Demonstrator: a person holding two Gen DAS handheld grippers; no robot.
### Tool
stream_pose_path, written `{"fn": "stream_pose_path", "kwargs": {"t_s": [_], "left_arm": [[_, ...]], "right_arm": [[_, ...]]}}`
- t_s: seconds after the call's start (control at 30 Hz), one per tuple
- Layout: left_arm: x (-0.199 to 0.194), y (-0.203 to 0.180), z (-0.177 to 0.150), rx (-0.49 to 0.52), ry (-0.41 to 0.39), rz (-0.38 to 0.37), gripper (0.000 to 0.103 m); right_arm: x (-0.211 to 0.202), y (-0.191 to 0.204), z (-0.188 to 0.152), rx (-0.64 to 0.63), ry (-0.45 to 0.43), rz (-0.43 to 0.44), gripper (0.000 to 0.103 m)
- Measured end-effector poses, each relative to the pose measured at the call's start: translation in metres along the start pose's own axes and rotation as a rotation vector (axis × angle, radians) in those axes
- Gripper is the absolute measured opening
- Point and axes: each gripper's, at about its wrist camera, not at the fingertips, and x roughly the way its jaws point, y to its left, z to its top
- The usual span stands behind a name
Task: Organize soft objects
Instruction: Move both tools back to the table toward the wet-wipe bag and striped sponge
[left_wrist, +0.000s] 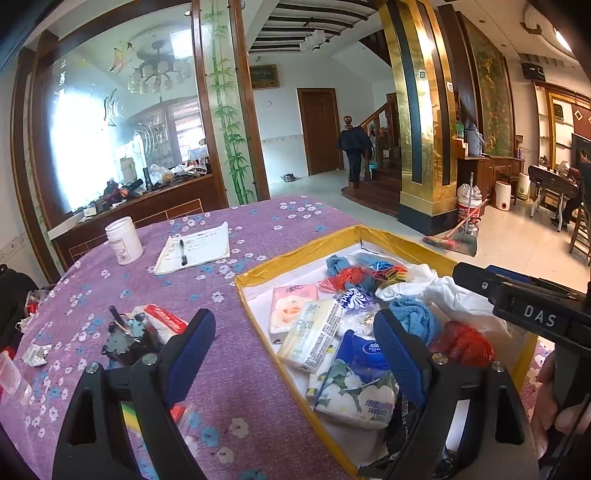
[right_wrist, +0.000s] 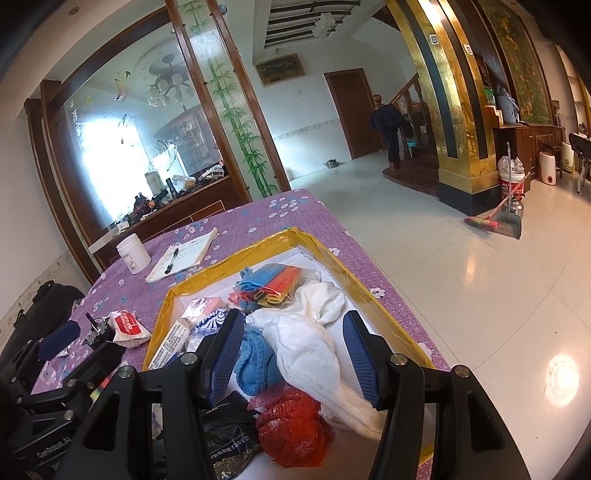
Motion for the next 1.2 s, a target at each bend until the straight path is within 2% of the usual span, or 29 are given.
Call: {"fn": "stream_pose_path", "kwargs": {"t_s": [0.27,0.53,0.7,0.83,0.97,1.07,1.13,1.2], "left_arm": [[-0.022,0.017,0.000,-0.013,-0.018,0.024,0.087],[-0.041,0.055,-0.008,-0.050,-0.038,0.073,0.088],[-0.042,0.093,-0.012,-0.094,-0.033,0.114,0.090],[-0.035,0.151,-0.015,-0.189,-0.002,0.167,0.091],[-0.005,0.225,-0.034,-0.332,0.128,0.254,0.091],[0.014,0.272,-0.055,-0.499,0.247,0.269,0.091],[0.016,0.283,-0.060,-0.551,0.256,0.248,0.091],[0.016,0.283,-0.060,-0.544,0.245,0.281,0.091]], "right_arm": [[0.006,0.001,0.000,-0.004,0.022,-0.010,0.060],[0.007,0.005,-0.002,-0.013,0.040,-0.044,0.060],[-0.001,0.026,0.004,0.019,0.084,0.004,0.060],[-0.003,0.078,0.018,-0.091,0.158,0.086,0.061],[0.011,0.152,0.030,-0.251,0.278,0.175,0.068],[0.043,0.204,0.037,-0.320,0.369,0.214,0.068],[0.069,0.231,0.039,-0.341,0.432,0.230,0.068],[0.101,0.261,0.034,-0.413,0.492,0.238,0.068]]}}
